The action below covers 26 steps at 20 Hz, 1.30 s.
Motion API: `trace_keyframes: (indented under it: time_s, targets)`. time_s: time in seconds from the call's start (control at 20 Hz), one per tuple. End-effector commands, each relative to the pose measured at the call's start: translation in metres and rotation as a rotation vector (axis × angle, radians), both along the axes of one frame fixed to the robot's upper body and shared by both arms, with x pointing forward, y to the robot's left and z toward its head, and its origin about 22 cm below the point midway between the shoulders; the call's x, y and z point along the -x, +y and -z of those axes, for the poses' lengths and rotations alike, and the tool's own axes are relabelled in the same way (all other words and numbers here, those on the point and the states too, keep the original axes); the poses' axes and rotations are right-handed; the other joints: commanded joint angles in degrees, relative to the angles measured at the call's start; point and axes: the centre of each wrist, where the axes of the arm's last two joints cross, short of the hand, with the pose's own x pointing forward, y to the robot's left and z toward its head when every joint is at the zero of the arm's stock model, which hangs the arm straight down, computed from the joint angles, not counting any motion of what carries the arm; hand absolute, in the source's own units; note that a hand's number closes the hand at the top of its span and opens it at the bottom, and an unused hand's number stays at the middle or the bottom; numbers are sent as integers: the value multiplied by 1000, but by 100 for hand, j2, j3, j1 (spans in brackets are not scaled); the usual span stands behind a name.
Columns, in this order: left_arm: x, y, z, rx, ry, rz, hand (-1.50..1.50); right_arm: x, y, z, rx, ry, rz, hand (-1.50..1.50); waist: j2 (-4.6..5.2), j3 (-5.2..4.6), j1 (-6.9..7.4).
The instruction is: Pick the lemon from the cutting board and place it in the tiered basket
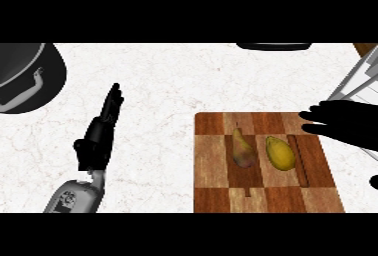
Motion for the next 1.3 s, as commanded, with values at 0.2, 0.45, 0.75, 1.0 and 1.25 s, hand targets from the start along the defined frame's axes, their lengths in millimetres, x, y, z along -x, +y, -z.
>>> trace_keyframes:
  time_s: [0.2,0.45,0.75,1.0,1.25]
  targets:
    - [-3,-1,7,-8,2,-27,0,-13,-4,65,15,-43,-181,-150,-22,-15,-75]
    - [-7,4,2,6,13,-19,0,-35,-26,82,42,-63,-94,-150,-39,-21,-94]
    - [0,12,-6,-13,21,-13,0,-50,-43,92,24,-17,-68,-150,-44,-22,-102]
    - [-11,-9,-6,-8,15,-22,0,-62,-6,95,52,8,-103,-150,-42,-25,-108]
    - [-5,12,3,-8,5,-24,0,-57,-19,102,35,21,-136,-150,-49,-25,-121]
